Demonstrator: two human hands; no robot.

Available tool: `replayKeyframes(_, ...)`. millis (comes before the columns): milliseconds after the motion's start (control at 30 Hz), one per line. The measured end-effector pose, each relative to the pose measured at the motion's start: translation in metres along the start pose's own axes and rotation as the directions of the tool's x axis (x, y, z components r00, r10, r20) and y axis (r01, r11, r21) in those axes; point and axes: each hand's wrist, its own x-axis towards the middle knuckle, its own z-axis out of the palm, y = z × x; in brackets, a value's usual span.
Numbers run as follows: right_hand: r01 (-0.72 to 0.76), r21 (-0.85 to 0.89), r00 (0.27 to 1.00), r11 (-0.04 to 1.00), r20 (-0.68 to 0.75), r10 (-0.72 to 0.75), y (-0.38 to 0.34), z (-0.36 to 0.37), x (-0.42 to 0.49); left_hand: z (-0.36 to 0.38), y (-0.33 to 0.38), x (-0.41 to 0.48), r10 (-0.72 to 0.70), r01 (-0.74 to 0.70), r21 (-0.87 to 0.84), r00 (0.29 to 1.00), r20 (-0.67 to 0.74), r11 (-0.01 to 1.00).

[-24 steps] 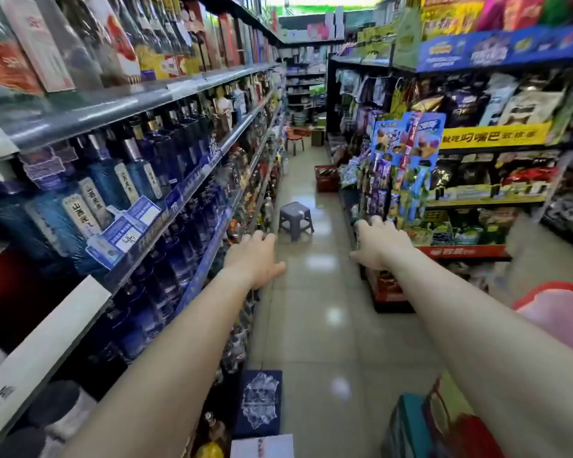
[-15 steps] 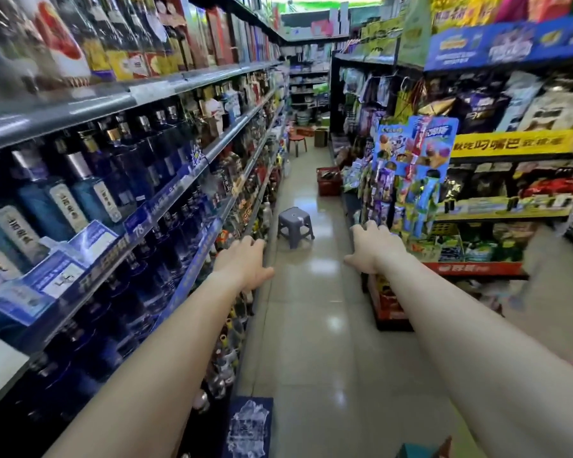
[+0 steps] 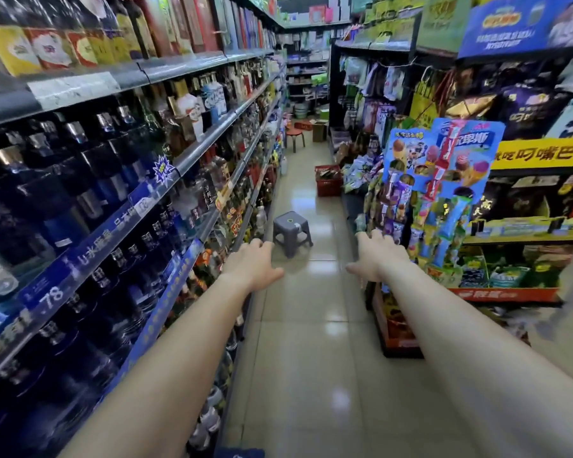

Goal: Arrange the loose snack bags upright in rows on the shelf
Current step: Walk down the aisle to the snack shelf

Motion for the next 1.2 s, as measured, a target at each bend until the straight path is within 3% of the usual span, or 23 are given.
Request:
replayKeyframes(600, -0.036, -0.057, 0.999, 0.998, 0.032, 0.038, -0.066, -0.01, 0.347, -0.001, -0.102, 0.34, 0.073, -0.071, -0.037, 0.996, 0.054, 0.997)
replayKeyframes(1200, -0.137, 0.02, 0.982, 0.99, 0.134, 0.134, -0.005, -0.023, 0.748, 0.009, -0.096, 0.766, 0.111, -0.115, 0.015, 0.979, 0.169, 0.993)
